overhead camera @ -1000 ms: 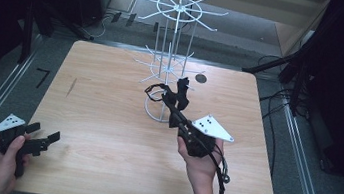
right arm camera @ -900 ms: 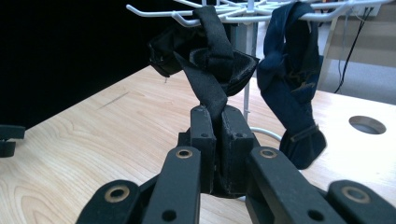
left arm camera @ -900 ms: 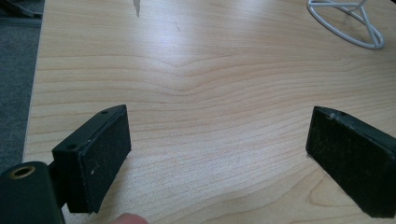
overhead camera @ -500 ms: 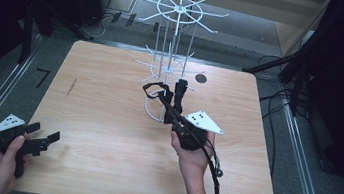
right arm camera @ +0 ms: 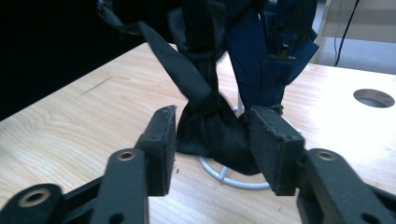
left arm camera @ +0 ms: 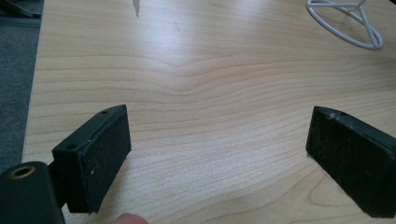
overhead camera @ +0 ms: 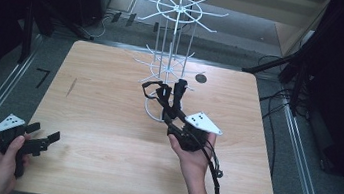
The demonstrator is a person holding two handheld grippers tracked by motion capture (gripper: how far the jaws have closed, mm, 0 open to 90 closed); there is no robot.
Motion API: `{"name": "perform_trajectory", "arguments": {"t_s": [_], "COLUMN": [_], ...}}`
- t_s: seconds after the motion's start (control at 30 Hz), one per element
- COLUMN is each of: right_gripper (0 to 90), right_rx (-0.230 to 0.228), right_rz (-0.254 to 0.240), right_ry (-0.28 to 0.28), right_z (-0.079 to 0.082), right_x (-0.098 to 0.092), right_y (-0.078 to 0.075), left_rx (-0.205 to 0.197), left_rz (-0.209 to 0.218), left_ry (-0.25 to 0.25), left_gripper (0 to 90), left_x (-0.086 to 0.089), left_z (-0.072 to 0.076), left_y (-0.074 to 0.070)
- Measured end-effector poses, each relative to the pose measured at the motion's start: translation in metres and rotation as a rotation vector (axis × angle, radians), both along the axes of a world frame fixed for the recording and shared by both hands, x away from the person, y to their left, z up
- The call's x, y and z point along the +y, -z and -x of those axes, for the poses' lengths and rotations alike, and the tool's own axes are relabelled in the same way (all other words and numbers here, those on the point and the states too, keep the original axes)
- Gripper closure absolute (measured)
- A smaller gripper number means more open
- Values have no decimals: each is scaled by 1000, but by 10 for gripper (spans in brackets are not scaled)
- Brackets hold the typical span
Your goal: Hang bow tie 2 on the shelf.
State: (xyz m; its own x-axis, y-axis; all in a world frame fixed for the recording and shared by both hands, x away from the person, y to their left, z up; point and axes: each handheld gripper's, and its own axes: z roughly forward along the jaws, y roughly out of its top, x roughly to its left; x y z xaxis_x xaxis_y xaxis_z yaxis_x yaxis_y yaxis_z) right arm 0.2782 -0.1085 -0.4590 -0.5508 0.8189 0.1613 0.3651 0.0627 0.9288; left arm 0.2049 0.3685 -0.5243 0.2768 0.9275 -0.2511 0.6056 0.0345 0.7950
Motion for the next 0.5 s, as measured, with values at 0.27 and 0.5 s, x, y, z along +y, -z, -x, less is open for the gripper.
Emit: {"name": "perform_trajectory", "arguments": {"t_s": [0.27,0.5], "right_gripper": [430,344], "right_rx": [-3,4], "right_rz": [16,25], "right_ry": [-13,-13], "right_z": [7,11], "right_x": [-10,-19], "right_y": [5,8], "left_rx": [0,-2], "left_rz": [-5,-4], "left_ry": [1,-1], "left_gripper": [71,71], "left_x": [0,0], "left_z": [0,0], "left_y": [0,0]}}
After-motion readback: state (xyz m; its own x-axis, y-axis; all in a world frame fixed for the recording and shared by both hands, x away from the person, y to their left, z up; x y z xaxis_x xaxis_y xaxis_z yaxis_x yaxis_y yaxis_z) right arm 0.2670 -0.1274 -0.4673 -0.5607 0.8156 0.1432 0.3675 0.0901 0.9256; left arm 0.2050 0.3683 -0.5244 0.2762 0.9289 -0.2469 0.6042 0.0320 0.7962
